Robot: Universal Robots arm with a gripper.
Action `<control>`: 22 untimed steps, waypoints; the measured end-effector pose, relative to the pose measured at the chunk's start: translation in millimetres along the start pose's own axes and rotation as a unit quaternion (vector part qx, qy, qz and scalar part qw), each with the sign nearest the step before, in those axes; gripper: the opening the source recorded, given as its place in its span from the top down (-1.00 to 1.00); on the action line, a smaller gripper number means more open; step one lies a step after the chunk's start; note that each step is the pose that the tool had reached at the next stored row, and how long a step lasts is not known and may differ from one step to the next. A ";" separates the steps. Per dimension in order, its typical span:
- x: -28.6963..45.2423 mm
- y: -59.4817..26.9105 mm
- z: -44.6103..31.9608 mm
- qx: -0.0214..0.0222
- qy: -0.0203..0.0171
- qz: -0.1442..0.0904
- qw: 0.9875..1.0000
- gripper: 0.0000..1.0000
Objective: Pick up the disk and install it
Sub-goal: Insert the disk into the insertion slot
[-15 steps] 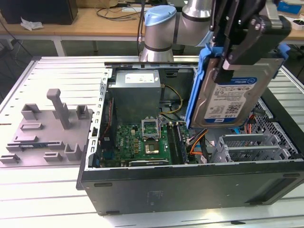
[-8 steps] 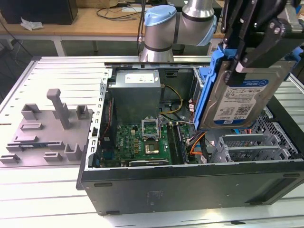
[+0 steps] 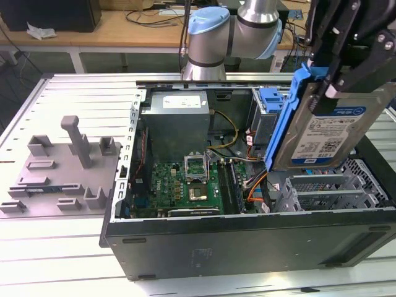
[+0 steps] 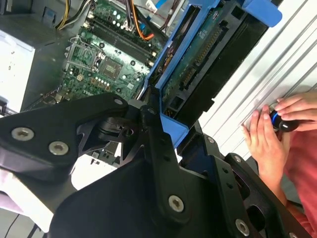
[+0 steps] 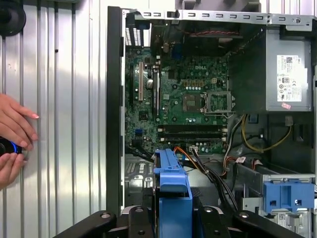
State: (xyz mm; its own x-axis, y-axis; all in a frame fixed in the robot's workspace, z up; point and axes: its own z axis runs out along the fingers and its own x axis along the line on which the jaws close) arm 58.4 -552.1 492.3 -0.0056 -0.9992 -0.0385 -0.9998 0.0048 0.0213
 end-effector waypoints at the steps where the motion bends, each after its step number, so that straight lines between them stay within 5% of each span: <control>1: 0.4 -1.7 0.0 0.000 0.000 0.000 1.000 0.27; 14: 7.7 -39.8 0.6 0.000 -0.006 0.000 1.000 0.27; 22: 9.1 -50.2 1.1 0.000 -0.007 0.000 1.000 0.27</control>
State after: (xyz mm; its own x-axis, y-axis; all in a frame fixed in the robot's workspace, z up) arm 108.6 -561.4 489.7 -0.0068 -0.9986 -0.0529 -0.9998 0.0057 0.0214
